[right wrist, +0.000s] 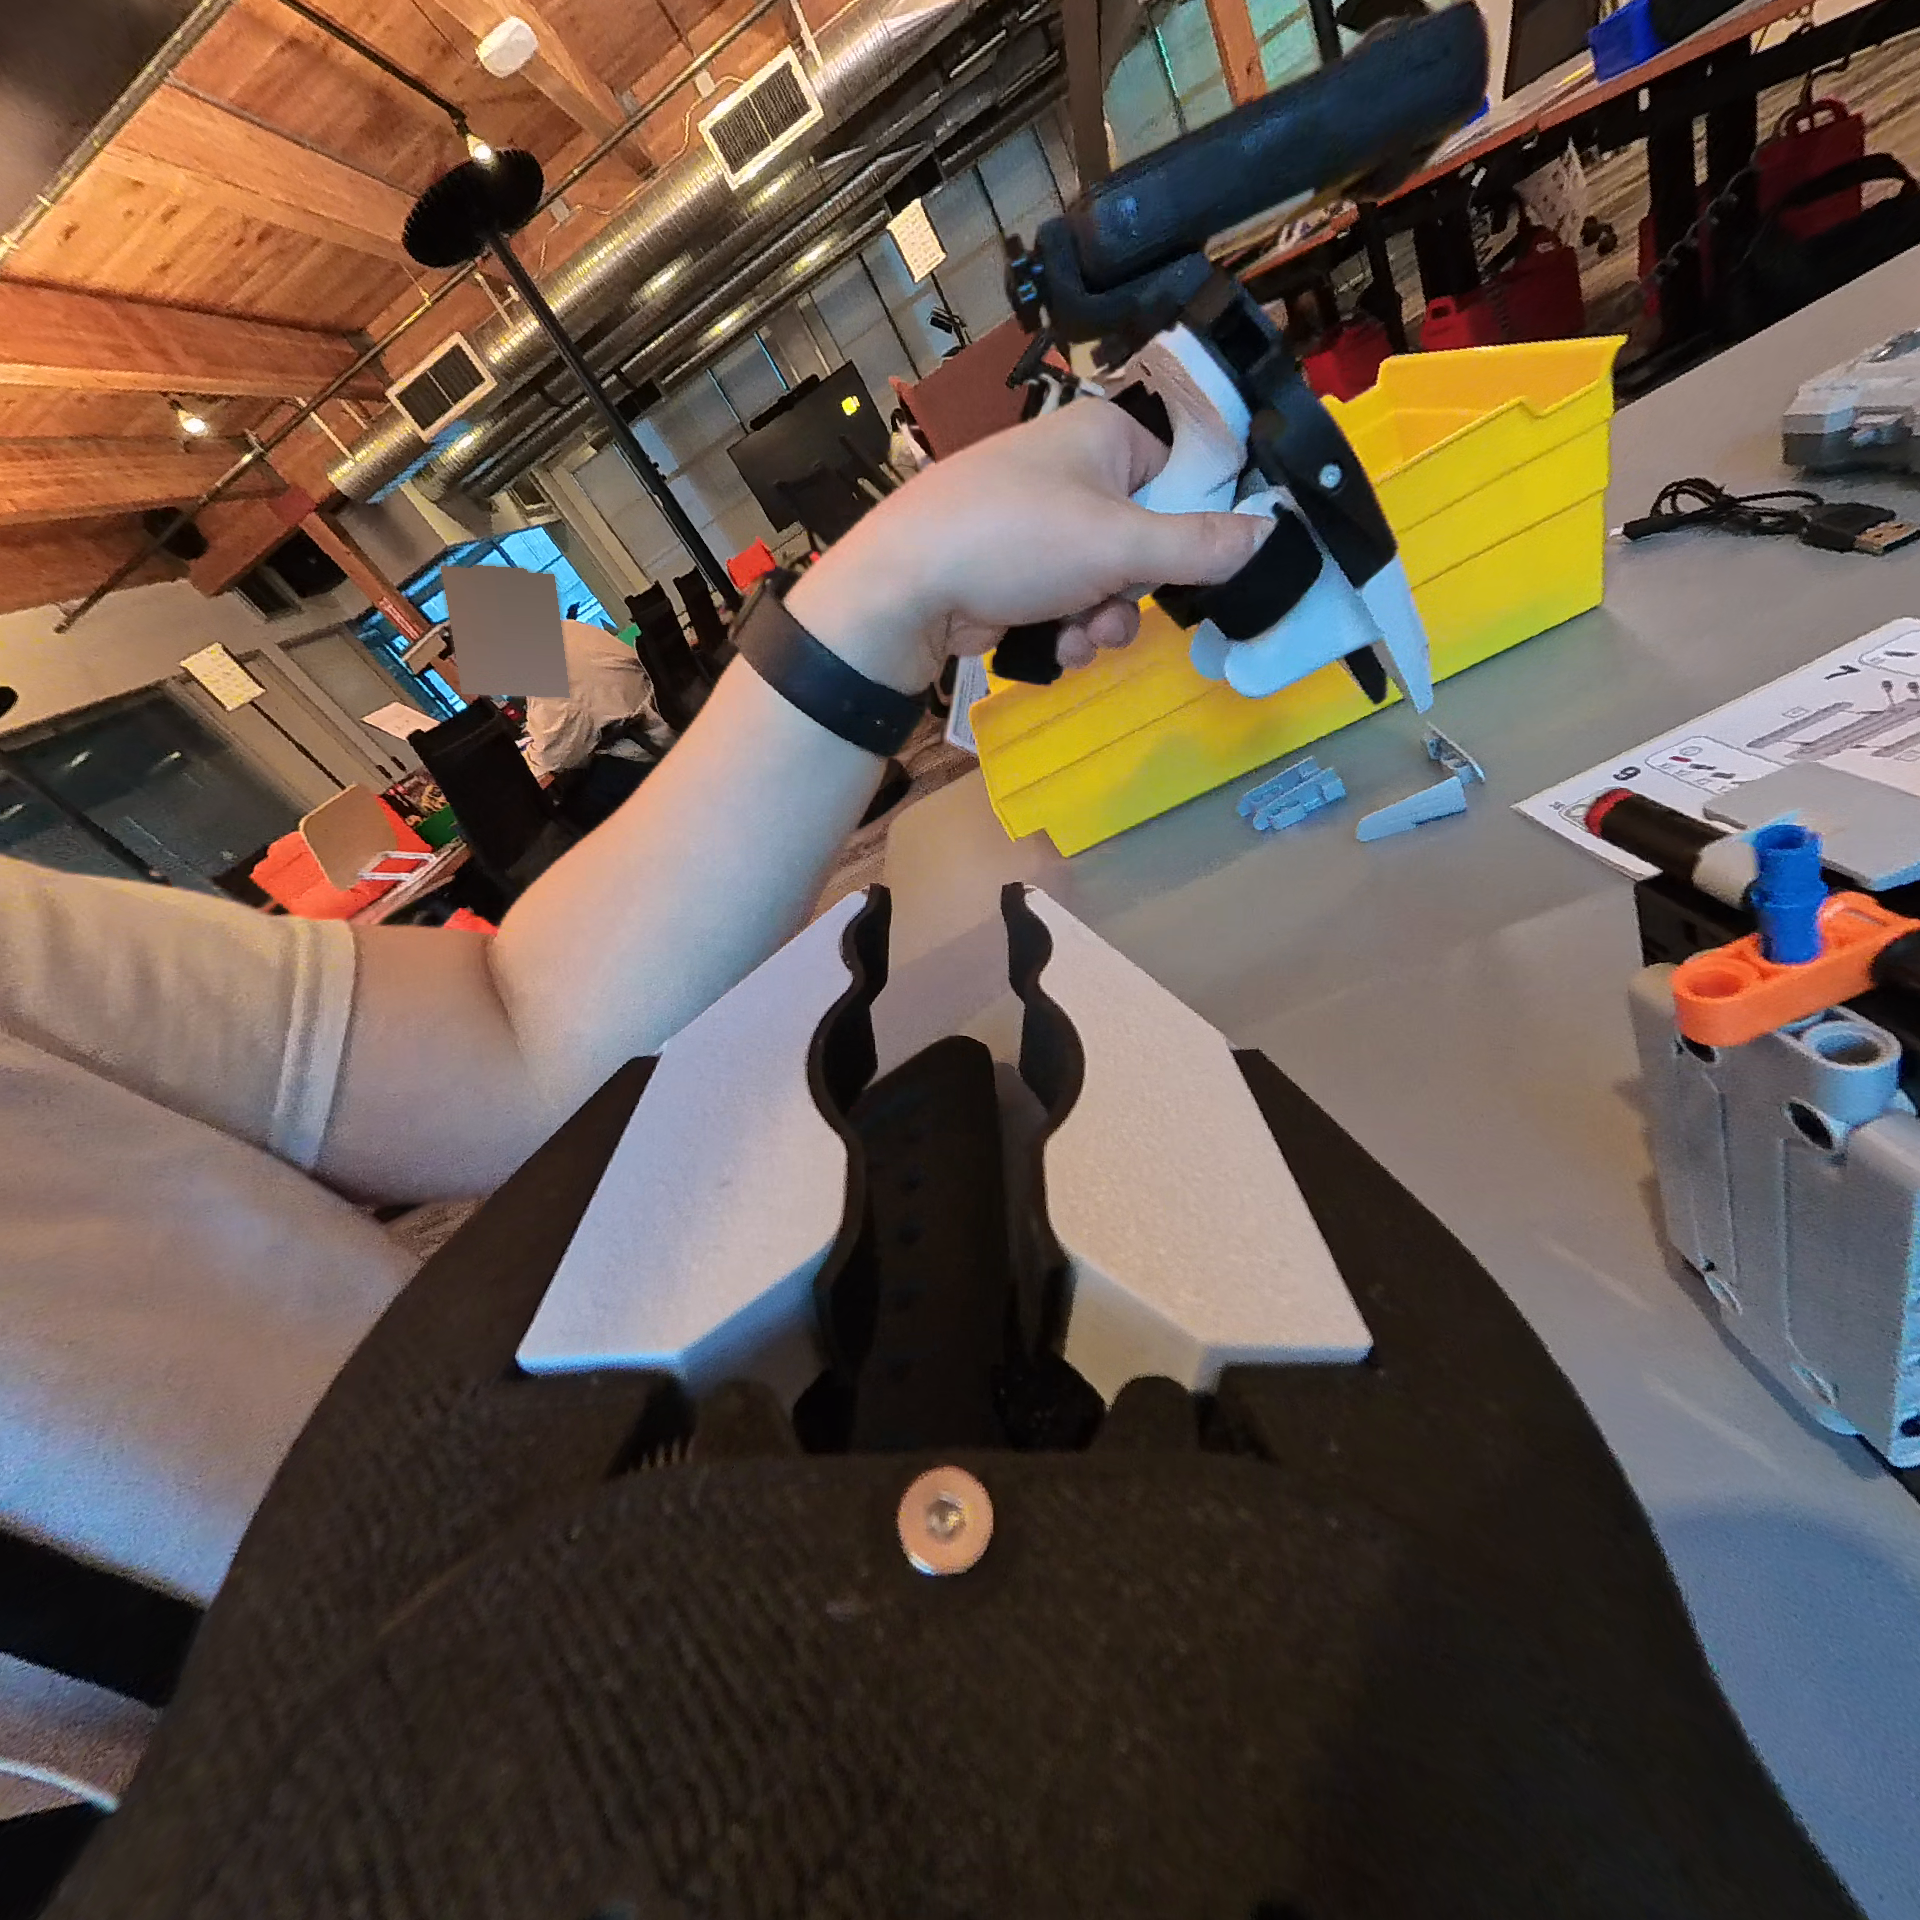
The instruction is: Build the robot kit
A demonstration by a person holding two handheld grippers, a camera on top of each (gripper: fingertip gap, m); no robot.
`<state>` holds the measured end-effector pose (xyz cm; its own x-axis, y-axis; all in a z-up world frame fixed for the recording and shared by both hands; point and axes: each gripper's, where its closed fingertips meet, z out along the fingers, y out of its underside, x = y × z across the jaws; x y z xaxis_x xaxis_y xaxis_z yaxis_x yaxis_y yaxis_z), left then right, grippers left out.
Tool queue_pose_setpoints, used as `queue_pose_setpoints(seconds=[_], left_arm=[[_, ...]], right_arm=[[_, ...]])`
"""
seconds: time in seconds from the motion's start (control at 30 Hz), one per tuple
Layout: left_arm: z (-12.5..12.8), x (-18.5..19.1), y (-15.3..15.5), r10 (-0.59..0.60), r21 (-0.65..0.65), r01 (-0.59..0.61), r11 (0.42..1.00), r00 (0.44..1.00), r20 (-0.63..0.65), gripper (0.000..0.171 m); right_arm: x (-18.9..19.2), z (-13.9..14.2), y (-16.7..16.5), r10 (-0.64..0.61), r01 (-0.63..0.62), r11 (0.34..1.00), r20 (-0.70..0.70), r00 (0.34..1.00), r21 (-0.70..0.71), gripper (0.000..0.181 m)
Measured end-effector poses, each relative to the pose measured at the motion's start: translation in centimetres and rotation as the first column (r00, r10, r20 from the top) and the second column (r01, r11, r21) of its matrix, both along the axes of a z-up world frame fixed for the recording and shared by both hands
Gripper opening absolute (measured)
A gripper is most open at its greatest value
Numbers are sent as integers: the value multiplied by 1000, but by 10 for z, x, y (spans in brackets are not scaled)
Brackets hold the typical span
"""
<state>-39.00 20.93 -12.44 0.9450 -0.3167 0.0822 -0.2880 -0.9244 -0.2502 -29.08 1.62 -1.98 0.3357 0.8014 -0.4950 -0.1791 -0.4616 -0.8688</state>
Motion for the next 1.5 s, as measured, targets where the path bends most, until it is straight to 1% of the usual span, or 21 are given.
queue_pose_setpoints(seconds=[0.13,0.2,0.37,0.43,0.53,0.6,0.67,1.0,1.1,1.3,1.4,1.5], left_arm=[[-6,-5,0,89,-32,-90,995,996,-10,24],[-6,-4,3,121,-38,-120,992,993,16,21],[-17,2,4,151,-91,-145,985,987,53,22],[-21,-3,8,172,-78,-169,982,985,24,22],[-28,-6,11,186,-97,-185,978,982,2,22],[-31,-2,14,179,-102,-176,979,984,16,21],[-31,-4,19,184,-83,-183,980,983,-1,16],[-34,0,23,169,-93,-168,981,986,-1,20],[-32,-2,23,171,-91,-172,981,985,-20,21],[-34,1,25,162,-103,-166,981,986,-49,18],[-33,3,25,127,-103,-134,986,989,-70,13],[-33,6,22,60,-121,-71,990,994,-93,3]], right_arm=[[-1,1,-2,8,-8,1000,-4,1000,2,22],[-1,3,-4,9,-9,1000,-6,1000,8,21],[1,6,-4,1,0,1000,-15,1000,18,21],[2,7,-4,-1,2,1000,-18,1000,18,21],[3,7,-3,-2,2,1000,-23,1000,12,21],[3,6,-3,-2,2,1000,-25,1000,10,21],[3,5,-2,-2,2,1000,-23,1000,6,21],[3,3,-1,1,-1,1000,-25,1000,-9,21],[2,1,-1,0,-1,1000,-19,1000,-11,21],[2,0,0,-1,1,1000,-15,1000,-13,21],[3,0,0,-2,2,1000,-19,1000,-18,21],[3,0,0,-1,0,1000,-20,1000,-19,21]])
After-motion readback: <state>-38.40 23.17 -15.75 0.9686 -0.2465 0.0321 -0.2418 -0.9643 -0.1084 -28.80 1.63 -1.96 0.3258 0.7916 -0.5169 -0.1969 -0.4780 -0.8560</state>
